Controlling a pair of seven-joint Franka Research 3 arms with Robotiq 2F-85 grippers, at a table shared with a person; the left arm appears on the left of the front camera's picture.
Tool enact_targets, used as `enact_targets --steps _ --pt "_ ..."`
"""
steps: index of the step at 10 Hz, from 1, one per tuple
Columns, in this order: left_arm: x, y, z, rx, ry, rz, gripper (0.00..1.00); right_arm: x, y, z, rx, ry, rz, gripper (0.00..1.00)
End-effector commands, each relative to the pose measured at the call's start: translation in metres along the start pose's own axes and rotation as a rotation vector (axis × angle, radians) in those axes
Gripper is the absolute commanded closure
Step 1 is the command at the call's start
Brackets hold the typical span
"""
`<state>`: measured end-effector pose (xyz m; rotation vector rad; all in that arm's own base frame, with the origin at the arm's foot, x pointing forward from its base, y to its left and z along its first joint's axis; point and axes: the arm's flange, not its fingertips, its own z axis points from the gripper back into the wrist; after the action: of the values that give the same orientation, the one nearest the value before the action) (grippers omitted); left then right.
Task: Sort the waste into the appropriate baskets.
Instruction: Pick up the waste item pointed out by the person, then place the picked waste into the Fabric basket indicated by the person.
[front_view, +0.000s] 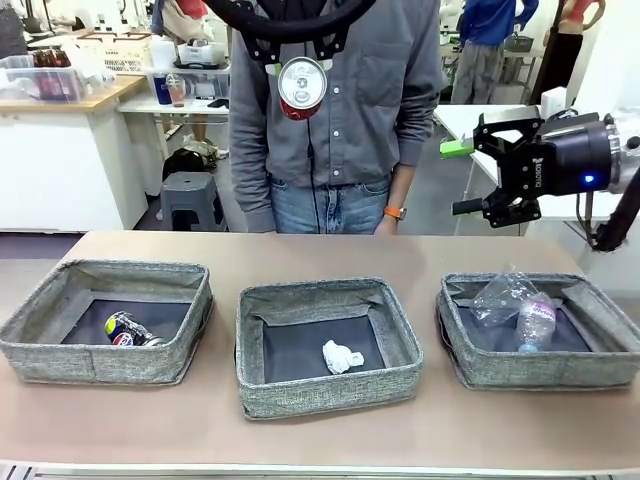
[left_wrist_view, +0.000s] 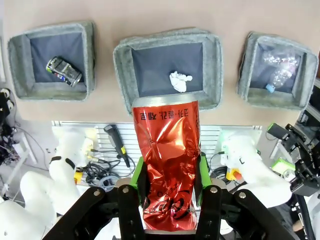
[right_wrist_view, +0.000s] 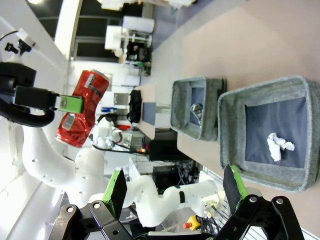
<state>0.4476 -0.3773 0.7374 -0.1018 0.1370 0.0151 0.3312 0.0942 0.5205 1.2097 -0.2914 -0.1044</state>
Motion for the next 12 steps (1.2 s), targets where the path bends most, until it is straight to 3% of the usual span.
enact_targets --steps 1,12 --pt "-0.0029 0.0007 0.0013 0.009 -0.016 0.011 0.57 0.0015 -0.0013 -0.0033 0.031 -0.01 0.017 0.0" --pt "-0.0029 0.0007 0.0013 0.009 -0.016 0.011 0.57 0.0015 -0.0013 -0.0033 0.031 -0.01 0.017 0.0"
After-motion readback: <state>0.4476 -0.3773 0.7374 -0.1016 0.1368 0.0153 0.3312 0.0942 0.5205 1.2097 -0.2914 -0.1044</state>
